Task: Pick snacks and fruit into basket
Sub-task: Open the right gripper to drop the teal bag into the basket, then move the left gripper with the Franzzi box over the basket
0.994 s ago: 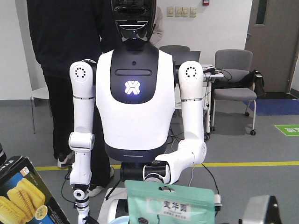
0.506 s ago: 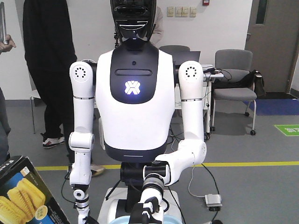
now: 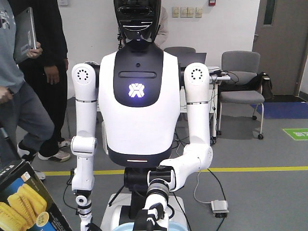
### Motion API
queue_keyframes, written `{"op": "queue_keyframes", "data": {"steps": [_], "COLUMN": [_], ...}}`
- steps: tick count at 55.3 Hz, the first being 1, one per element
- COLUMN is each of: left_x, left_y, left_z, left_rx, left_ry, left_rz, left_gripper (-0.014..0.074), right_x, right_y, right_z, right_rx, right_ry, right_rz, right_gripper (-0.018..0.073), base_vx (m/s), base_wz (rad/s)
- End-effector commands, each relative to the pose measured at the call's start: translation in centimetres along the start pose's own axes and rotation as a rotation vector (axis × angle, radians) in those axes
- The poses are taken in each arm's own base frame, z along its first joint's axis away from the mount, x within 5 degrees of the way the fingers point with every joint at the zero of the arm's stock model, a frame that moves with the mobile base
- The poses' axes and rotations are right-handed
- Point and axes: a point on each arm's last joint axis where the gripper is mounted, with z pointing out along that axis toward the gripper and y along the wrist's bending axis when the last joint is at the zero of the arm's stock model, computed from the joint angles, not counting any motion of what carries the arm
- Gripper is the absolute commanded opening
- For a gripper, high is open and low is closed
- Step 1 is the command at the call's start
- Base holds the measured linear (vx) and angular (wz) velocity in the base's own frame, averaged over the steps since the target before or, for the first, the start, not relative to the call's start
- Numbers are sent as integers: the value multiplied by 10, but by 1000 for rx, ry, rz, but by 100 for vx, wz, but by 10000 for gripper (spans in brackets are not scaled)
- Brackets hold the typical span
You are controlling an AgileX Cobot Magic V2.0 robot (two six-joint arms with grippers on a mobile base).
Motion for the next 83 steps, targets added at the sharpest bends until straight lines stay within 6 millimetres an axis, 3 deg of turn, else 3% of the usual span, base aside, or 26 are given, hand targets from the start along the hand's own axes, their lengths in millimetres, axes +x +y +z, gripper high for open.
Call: {"op": "queue_keyframes", "data": {"steps": [1, 14, 24, 44, 52, 72, 78, 83], "left_x": [-18, -19, -19, -19, -19, -19, -19, -19], "left_y": [-6, -6, -6, -6, -6, -6, -6, -6], "left_z": [2, 2, 2, 2, 2, 2, 2, 2], "left_rx": [46, 48, 48, 48, 48, 48, 48, 49], "left_ry": [-145, -149, -149, -149, -148, -149, -149, -149], "left_rz": [-8, -9, -9, -9, -9, -9, -9, -8], "left_gripper": [0, 0, 0, 0, 0, 0, 0, 0], "right_x": [-21, -17, -12, -9, -9, -27, -37, -48], "right_y": [-2, -8, -9, -9, -9, 4, 11, 14], "right_z": [2, 17, 22, 24, 23, 10, -1, -12], "right_rx": [-12, -20, -24, -19, -20, -146, -207, -219], "right_ry": [-147, -139, -120, -99, -100, -162, -165, -185], "right_rz": [-50, -81, -82, -126, -124, -78, -72, -39], "right_gripper": [-1, 29, 108, 470, 542, 471, 376, 228], "base_vx": [0, 0, 0, 0, 0, 0, 0, 0], "base_wz": [0, 0, 0, 0, 0, 0, 0, 0]}}
